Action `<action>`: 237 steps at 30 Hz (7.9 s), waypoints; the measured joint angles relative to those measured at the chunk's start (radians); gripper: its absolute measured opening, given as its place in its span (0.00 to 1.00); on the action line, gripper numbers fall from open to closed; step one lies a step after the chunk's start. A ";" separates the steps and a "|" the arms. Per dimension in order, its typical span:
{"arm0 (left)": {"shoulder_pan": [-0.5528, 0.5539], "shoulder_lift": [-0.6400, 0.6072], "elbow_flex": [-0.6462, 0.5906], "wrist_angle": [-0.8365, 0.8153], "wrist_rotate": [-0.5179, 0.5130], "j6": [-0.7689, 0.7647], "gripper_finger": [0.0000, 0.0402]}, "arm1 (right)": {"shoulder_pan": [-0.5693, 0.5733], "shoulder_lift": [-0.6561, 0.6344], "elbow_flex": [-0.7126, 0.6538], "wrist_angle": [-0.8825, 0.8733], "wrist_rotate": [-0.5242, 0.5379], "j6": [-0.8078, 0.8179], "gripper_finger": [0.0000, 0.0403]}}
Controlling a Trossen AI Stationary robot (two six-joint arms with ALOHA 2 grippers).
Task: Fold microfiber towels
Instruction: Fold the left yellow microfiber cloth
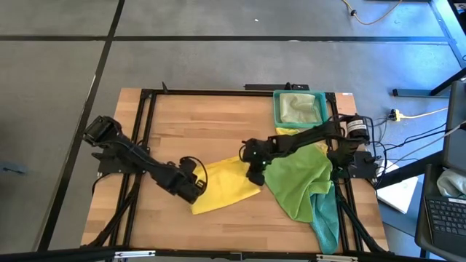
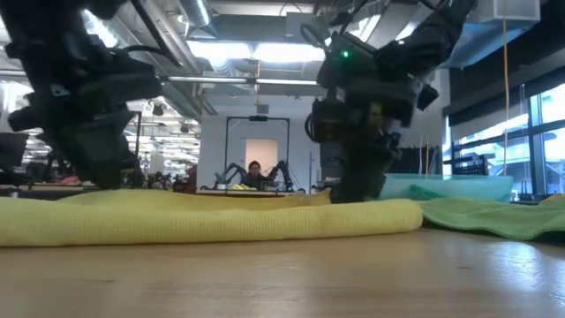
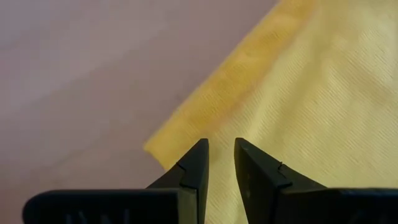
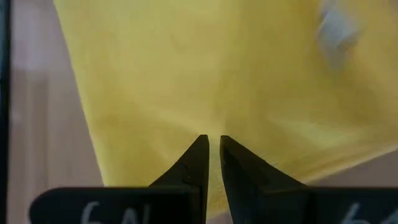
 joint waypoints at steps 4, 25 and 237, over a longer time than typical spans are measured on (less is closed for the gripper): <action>0.032 0.000 0.000 -0.004 -0.004 0.051 0.17 | -0.025 -0.036 0.019 -0.019 -0.005 0.003 0.11; 0.097 -0.003 -0.119 0.050 0.069 0.124 0.17 | -0.153 0.025 0.038 -0.040 0.166 -0.104 0.11; 0.118 0.031 0.349 0.315 0.468 0.474 0.22 | 0.421 -0.066 0.100 -0.052 0.549 -0.200 0.02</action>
